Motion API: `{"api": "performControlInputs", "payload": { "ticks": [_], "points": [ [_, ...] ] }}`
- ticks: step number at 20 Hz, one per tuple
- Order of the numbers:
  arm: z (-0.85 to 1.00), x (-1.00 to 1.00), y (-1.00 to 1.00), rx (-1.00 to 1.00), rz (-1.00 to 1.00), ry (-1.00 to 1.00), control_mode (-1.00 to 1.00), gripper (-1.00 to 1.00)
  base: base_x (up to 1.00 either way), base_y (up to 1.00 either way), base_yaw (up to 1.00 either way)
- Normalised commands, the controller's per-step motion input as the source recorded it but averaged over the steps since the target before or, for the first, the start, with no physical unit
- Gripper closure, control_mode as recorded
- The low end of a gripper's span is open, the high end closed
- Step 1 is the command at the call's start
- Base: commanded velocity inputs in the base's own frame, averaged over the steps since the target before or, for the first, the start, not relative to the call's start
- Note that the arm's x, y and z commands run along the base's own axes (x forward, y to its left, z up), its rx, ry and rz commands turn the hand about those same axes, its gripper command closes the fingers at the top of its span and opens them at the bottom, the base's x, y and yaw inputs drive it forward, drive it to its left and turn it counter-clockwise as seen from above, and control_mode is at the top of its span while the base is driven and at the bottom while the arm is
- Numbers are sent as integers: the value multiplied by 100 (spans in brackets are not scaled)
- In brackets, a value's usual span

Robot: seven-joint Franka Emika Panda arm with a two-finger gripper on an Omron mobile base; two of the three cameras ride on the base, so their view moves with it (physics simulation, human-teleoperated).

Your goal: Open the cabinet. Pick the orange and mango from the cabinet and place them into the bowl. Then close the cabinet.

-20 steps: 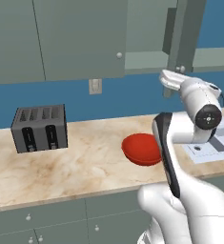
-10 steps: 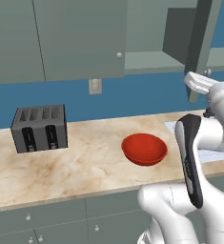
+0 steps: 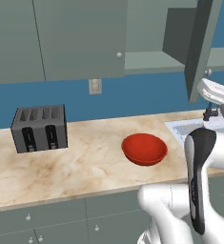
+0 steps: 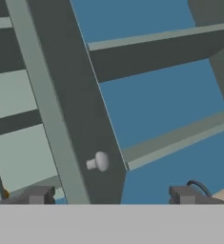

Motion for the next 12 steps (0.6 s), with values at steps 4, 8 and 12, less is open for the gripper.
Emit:
{"api": "performControlInputs", "payload": {
  "ticks": [4,8,12],
  "points": [
    [0,-21,76,-4,-18,0,-100,-100,0,0,0],
    [-13,0,100,-9,-22,1,-100,-100,0,0,0],
    [-5,42,56,-6,-20,-1,-100,-100,0,0,0]
  ]
}}
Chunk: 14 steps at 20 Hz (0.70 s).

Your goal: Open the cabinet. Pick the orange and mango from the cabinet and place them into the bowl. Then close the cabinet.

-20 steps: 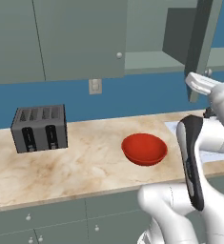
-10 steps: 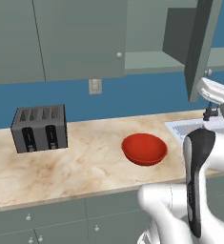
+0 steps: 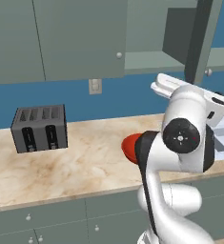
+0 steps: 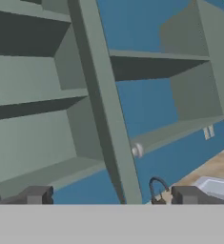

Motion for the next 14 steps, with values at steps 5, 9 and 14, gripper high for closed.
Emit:
{"api": "performControlInputs", "payload": {
  "ticks": [5,9,14],
  "points": [
    [-4,69,0,0,-4,0,-100,-100,0,0,0],
    [-10,87,5,0,-6,0,-100,-100,0,0,0],
    [-4,85,3,0,-11,0,-100,-100,0,0,0]
  ]
}}
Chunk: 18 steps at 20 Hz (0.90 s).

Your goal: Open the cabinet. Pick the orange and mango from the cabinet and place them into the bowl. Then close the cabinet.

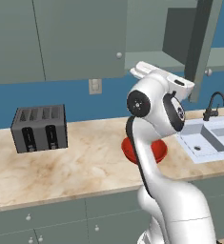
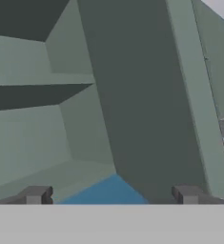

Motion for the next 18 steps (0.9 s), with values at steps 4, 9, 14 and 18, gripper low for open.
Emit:
{"api": "performControlInputs", "payload": {
  "ticks": [4,9,14,18],
  "points": [
    [-1,58,-8,0,-25,0,-100,-100,0,0,0],
    [0,45,-14,0,-26,0,-100,-100,0,0,0],
    [0,31,-35,0,-19,0,-100,-100,0,0,0],
    [0,0,-74,7,-16,0,-100,-100,0,0,0]
  ]
}}
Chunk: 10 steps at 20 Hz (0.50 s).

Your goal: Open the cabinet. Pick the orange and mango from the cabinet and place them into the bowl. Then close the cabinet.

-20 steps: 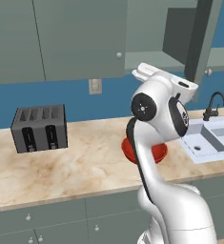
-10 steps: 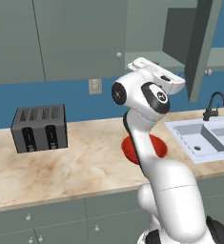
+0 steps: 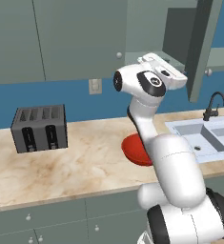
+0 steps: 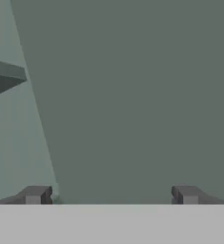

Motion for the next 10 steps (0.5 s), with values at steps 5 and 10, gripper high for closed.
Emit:
{"api": "performControlInputs", "payload": {
  "ticks": [5,10],
  "points": [
    [0,0,-82,7,-13,0,-100,-100,0,0,0],
    [0,-1,-86,9,-11,0,-100,-100,0,0,0]
  ]
}}
